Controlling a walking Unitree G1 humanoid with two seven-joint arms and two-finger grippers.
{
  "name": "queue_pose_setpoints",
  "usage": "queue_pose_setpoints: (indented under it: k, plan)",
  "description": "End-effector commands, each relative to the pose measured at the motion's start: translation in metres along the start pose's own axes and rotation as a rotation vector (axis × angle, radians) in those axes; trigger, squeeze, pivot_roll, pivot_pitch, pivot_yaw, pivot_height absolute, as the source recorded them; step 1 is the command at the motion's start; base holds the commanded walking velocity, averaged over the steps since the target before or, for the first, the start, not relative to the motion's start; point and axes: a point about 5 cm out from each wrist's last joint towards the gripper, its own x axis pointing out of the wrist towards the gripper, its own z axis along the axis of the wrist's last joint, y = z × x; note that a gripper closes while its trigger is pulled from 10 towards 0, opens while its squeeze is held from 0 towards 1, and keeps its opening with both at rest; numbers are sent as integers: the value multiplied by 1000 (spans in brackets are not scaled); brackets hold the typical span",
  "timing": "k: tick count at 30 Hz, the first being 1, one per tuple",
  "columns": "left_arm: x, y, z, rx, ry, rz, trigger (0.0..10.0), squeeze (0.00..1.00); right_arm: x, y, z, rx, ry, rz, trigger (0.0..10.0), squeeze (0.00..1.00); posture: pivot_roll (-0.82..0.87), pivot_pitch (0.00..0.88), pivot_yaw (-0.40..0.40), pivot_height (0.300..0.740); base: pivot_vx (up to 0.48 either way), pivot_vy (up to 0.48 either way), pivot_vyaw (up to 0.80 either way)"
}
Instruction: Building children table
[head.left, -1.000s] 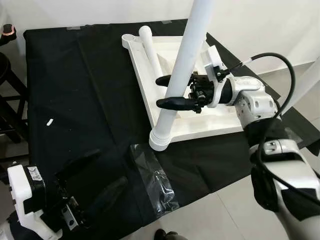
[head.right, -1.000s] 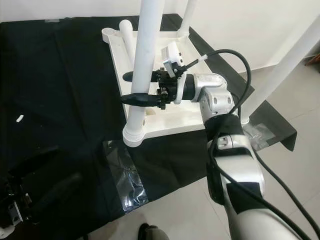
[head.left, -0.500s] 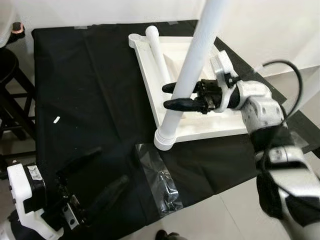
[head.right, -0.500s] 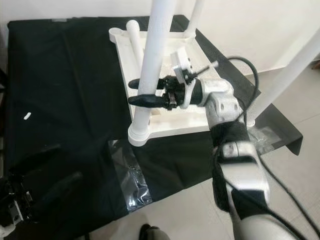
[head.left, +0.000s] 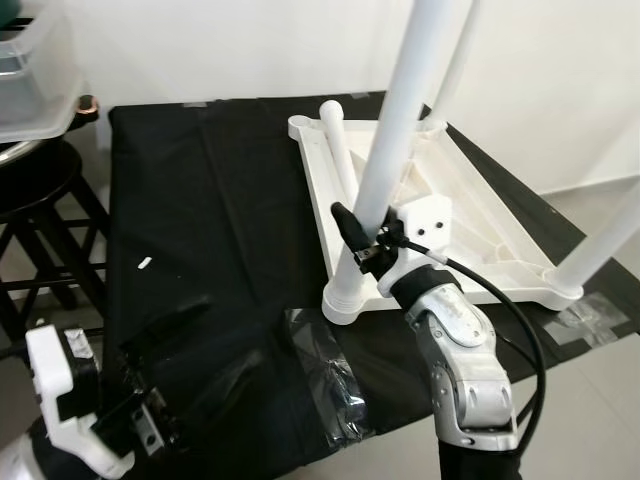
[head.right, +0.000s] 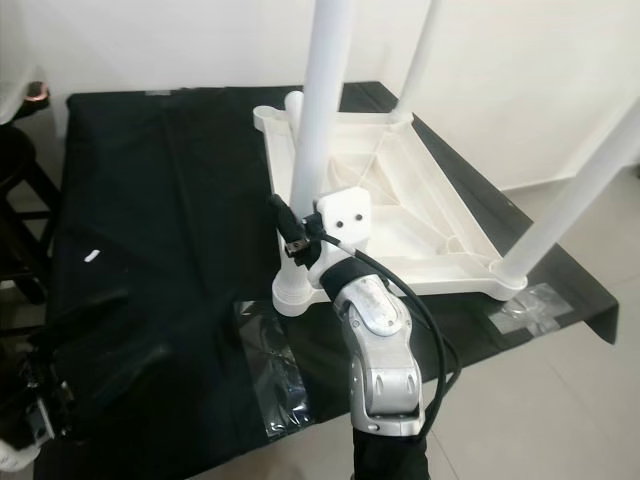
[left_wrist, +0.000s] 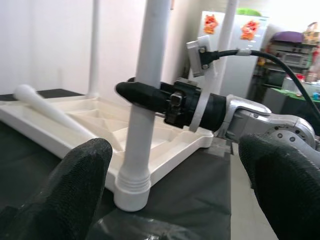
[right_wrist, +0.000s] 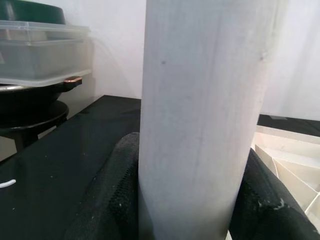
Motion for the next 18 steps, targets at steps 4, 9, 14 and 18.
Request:
queue_pose_setpoints:
  k: [4,9,14,18]
  plan:
    - [-1,0,-4,-27,23,-14,10000,0,1,-7,-27,22,180,-13,10000,788,139,197,-113,740,0,0,0]
    - [0,0,-5,-32,24,-17,10000,0,7,-13,-2,101,75,93,10000,1000,138,200,-114,740,0,0,0]
    - [1,-2,-4,-33,23,-16,10000,0,19,-19,20,-37,33,475,10000,910,155,213,-123,740,0,0,0]
    - [0,-4,-3,-33,26,-11,10000,0,23,-20,28,-108,4,639,10000,0,160,220,-123,740,0,0,0]
